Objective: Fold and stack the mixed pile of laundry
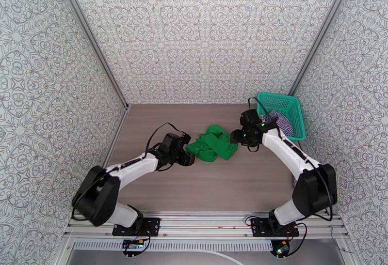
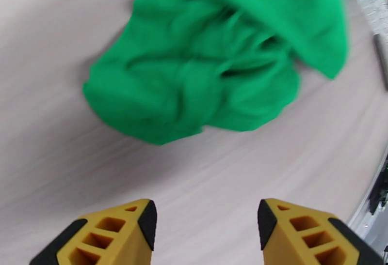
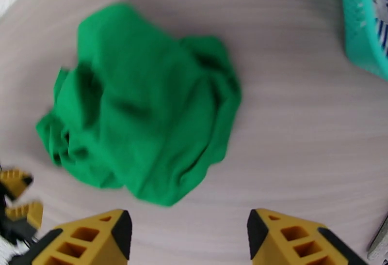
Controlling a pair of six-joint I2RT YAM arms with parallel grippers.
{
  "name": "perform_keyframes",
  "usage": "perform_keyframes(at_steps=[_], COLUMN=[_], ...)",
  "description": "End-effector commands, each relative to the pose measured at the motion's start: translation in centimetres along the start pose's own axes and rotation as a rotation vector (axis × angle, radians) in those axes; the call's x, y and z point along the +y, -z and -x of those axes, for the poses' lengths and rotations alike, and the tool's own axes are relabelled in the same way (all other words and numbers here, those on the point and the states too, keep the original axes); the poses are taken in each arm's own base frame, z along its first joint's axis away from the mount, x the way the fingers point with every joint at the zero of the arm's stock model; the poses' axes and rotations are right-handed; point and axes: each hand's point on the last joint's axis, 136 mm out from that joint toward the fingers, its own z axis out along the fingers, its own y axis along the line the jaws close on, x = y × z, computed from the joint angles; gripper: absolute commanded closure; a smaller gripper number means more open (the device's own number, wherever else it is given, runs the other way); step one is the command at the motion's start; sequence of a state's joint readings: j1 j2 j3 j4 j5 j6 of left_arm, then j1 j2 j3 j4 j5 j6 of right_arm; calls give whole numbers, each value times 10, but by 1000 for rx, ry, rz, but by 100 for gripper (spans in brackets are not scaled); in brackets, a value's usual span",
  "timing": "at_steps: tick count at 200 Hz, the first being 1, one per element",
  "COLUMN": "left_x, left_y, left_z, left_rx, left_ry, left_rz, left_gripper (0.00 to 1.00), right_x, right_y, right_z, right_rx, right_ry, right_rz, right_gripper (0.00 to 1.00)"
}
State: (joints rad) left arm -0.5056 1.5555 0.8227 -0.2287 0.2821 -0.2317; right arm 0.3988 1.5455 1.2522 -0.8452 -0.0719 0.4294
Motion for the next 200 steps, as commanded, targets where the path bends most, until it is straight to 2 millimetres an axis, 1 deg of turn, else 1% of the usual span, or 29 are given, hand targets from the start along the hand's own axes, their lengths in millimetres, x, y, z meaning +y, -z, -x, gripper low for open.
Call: perform_keyframes(at_steps=[1,13,25,34,47,51,60,69,80,96,110,115,128,131,133,135,136,142,145,153,168,180,200], left_x=[10,10,10,11,13,18,22,24,27,29,30,29,31,32,33,33,33,33,33,32,32,33,33], left_y=[-10,-15,-21,-25,-29,-31,-33,-36,-39,-43,-47,-48,-51,-51,-51,-51,-51,-50,-49,-46,-38,-28,-3], left_z=[10,15,20,24,30,32,38,43,50,59,64,65,67,68,69,69,69,71,72,76,83,91,106], left_rx=[10,4,-1,-8,-21,-30,-48,-69,-87,-113,-131,-135,-139,-142,-145,-147,-149,-160,-168,-195,-253,-315,-422], left_ry=[6,9,12,14,18,21,26,32,41,47,53,54,58,60,60,62,61,63,64,66,66,61,43], left_rz=[34,29,24,26,32,57,70,76,82,89,82,76,82,85,87,88,89,90,89,84,79,93,112], left_gripper=[41,40,36,32,31,30,30,31,35,42,48,51,64,67,69,71,72,78,81,88,100,100,100], right_x=[19,29,40,42,36,33,24,21,15,13,13,13,13,13,13,13,13,12,12,12,12,12,15], right_y=[-18,-27,-34,-41,-51,-54,-62,-69,-80,-92,-101,-103,-108,-109,-109,-109,-109,-109,-109,-108,-103,-94,-69], right_z=[-31,-39,-45,-47,-47,-46,-43,-41,-39,-35,-29,-29,-26,-24,-24,-22,-22,-21,-20,-16,-10,-3,15], right_rx=[63,81,92,100,102,95,81,88,95,91,85,87,86,80,78,73,73,65,62,54,38,20,-41], right_ry=[41,35,49,62,61,55,33,-6,-46,-53,-49,-45,-41,-41,-41,-39,-39,-41,-41,-45,-47,-47,-41], right_rz=[26,45,60,47,-4,-21,-54,-41,-25,-17,-12,-12,-16,-18,-18,-19,-19,-21,-21,-23,-25,-30,-31], right_gripper=[33,33,33,33,32,32,31,31,32,35,42,47,59,64,65,69,69,77,78,86,94,100,100])
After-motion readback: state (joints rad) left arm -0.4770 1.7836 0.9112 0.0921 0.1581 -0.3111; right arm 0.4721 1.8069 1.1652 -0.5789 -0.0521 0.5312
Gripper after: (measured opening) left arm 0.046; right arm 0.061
